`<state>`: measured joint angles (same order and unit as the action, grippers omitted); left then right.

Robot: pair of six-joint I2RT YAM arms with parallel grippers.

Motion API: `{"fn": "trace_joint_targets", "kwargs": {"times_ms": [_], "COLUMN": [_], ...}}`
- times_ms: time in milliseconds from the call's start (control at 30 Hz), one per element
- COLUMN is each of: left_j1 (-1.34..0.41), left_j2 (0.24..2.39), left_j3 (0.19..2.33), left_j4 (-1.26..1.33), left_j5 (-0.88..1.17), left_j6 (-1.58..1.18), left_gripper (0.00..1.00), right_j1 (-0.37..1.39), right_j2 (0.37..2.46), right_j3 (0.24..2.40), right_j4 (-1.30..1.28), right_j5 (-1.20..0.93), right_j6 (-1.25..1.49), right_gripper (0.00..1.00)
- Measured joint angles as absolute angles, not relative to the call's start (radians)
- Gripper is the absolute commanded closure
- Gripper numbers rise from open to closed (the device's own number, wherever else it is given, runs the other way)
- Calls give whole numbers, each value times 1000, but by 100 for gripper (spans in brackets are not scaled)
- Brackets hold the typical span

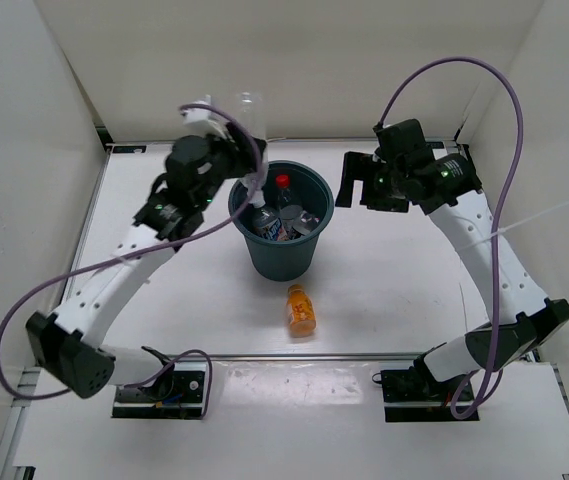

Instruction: Put the plastic bottles in the bin

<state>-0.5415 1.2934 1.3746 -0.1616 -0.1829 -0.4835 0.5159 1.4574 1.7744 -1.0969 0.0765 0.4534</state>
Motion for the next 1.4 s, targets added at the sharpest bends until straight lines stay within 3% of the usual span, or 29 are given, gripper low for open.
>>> {"fn": "trace_joint_targets", "kwargs": {"times_ms": [100, 167, 200, 467, 633, 733, 833, 967, 1167, 1400], "left_j1": [-603, -636, -649, -727, -735, -733, -722, -715, -715, -715], "left_j2": [1372, 1395, 1395, 1373, 1250, 1089, 863, 651, 530, 505], "left_j3": [1351, 1322, 1302, 1250, 1268, 1219, 1064, 884, 725, 717], "left_j4": [-131, -110, -94, -37, -23, 12, 22, -104, -397, -691], "left_j5": [-207, -229, -240, -369, -456, -540, -640, -758, -804, -823], "left_j6": [-450, -421, -408, -315, -230, -191, -177, -265, -468, -640], "left_gripper": [31, 16, 0, 0, 0, 0, 0, 0, 0, 0], "right_j1": [510, 500, 493, 459, 461, 493, 586, 687, 813, 886], "right_j2": [1451, 1437, 1429, 1345, 1234, 1072, 797, 555, 795, 956], "right_j3": [1765, 1748, 1737, 1650, 1498, 1264, 878, 496, 458, 468], "right_j4": [-1093, -1090, -1086, -1071, -1034, -915, -710, -512, -339, -169], "right_j5": [79, 80, 80, 87, 78, 46, -1, -24, 85, 148], "right_j6": [458, 461, 462, 475, 509, 542, 564, 554, 484, 496], "right_gripper": [1, 1, 1, 0, 0, 0, 0, 0, 0, 0]}}
